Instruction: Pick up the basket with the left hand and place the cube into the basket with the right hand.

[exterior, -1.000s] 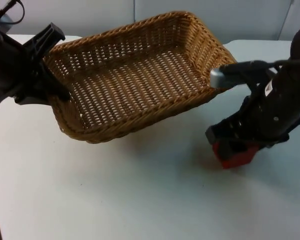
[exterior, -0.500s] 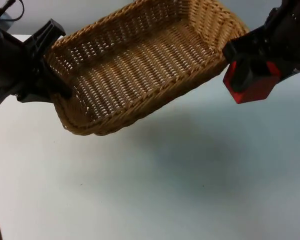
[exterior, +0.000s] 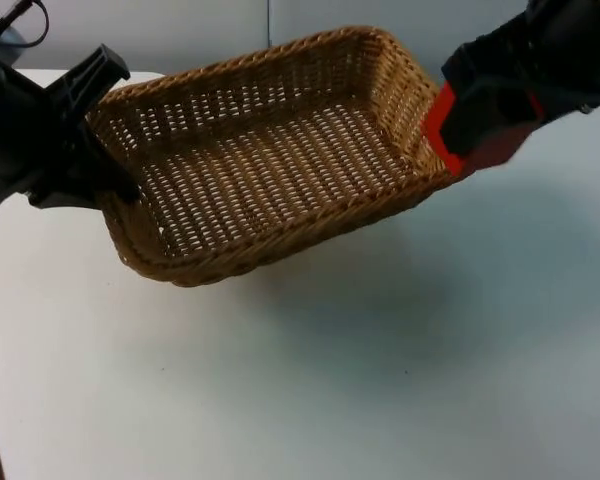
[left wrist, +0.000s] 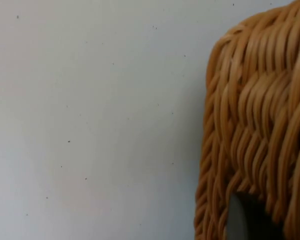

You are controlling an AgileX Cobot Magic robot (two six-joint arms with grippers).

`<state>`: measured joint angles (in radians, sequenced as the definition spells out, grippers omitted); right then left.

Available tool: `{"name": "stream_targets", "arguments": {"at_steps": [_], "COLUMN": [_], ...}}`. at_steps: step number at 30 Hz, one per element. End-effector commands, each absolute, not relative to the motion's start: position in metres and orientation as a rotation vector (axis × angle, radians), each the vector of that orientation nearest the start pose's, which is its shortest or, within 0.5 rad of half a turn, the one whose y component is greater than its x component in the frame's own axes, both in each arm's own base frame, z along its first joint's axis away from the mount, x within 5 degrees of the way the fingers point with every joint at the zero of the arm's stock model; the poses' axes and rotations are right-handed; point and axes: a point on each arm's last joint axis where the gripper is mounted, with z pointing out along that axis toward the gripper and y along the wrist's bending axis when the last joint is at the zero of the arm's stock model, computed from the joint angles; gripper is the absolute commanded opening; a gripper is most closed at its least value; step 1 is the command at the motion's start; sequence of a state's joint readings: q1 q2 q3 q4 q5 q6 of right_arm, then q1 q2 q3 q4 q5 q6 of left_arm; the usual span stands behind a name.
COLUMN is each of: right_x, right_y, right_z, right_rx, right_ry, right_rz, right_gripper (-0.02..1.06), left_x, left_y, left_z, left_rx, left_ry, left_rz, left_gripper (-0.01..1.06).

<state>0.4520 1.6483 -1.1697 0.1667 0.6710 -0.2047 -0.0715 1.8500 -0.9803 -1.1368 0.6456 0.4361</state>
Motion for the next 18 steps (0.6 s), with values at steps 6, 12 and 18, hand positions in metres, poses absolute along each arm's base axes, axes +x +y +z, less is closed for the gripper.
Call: {"name": "stream_targets", "arguments": {"at_steps": [6, 12, 18], "right_x": [0.317, 0.339, 0.36], "right_y": [0.184, 0.2, 0.234], "right_z": [0.264, 0.253, 0.236], "right_rx": [-0.783, -0.802, -0.854], "right_ry": [2.236, 2.185, 2.189], "right_rz": [0.305, 0.285, 0.312], "right_gripper": [0.0, 0.0, 0.0], "left_x": [0.34, 0.34, 0.34], "left_y": [-0.076, -0.076, -0.076], "left_z": [0.163, 0.163, 0.163], "left_rx": [-0.54, -0.542, -0.54], "left_ry": [2.642, 2.641, 2.642], "left_rz": [-1.023, -1.025, -1.023], "left_gripper": [0.0, 0.0, 0.0]}}
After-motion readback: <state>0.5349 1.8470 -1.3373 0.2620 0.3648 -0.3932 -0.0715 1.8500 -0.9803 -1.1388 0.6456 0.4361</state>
